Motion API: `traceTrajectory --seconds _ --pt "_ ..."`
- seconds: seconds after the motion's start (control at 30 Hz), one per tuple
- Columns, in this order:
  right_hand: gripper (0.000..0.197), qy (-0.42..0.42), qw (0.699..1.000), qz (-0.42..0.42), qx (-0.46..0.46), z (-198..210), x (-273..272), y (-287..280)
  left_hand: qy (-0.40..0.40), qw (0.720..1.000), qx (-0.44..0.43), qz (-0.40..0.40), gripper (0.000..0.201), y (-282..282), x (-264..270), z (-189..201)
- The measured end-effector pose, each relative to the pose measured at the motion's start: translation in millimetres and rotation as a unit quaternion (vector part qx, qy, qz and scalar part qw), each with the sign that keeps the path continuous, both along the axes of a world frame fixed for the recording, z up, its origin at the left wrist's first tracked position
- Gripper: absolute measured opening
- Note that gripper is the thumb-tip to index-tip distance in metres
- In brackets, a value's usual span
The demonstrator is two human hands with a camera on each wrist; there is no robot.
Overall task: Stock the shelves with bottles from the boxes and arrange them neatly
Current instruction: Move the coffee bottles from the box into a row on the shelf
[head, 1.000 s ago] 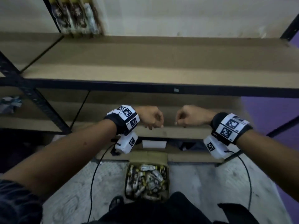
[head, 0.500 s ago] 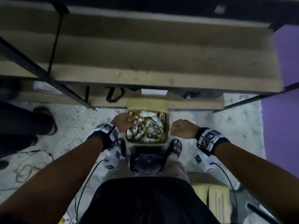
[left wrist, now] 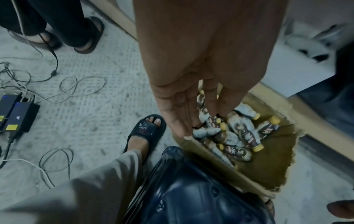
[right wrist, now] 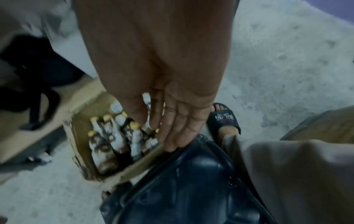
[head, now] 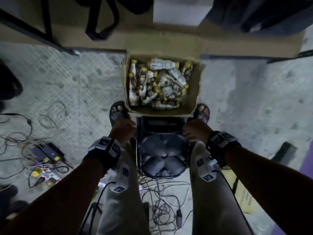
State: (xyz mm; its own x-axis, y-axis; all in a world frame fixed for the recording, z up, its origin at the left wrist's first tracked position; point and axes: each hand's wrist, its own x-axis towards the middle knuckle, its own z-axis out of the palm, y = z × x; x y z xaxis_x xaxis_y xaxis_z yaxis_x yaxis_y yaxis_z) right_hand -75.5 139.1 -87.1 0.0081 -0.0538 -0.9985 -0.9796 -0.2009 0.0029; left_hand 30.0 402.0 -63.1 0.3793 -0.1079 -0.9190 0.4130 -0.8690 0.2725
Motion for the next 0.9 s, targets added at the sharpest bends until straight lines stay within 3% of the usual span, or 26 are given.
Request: traceTrajectory --seconds 0.03,0.1,0.17,0.27,0.37,0.5,0.57,0.63,0.73,0.83,0.9 --pt "0.015 0.0 1.0 -0.024 0.007 -19 -4 6 0.007 1.0 0.001 -0.009 0.025 -1 0 -16" --pt "0.01 -0.018 1.0 0.005 -0.002 -44 -5 14 0.011 1.0 -0.004 -0.027 0.023 -4 3 -48" --pt "0.011 -0.014 1.0 0.0 0.007 -71 -1 21 0.009 1.0 -0.005 -0.003 0.022 -9 8 -76" --pt "0.01 -0.003 0.991 -0.131 0.002 -105 18 27 -0.055 0.998 -0.001 0.044 0.032 -20 22 -112" --pt "0.011 -0.007 0.954 -0.294 -0.052 -141 38 19 -0.135 0.988 0.007 0.077 0.04 -31 40 -137" --pt "0.012 -0.013 0.908 -0.414 -0.07 -177 57 -2 -0.151 0.979 0.027 0.132 0.048 -49 51 -169" --pt "0.036 -0.001 0.918 -0.389 -0.072 -194 61 -9 -0.144 0.982 0.071 0.095 0.057 -58 50 -183" --pt "0.041 0.035 0.903 -0.427 -0.043 -205 65 -11 -0.118 0.983 0.112 0.084 0.072 -71 49 -192" --pt "0.031 0.057 0.915 -0.398 -0.014 -215 62 -9 -0.099 0.972 0.189 0.101 0.088 -85 56 -202" --pt "0.012 0.033 0.902 -0.431 0.012 -224 51 -12 -0.11 0.957 0.243 0.113 0.082 -82 67 -210" --pt "0.005 0.041 0.893 -0.447 0.026 -224 46 -20 -0.094 0.962 0.237 0.096 0.079 -76 69 -214"
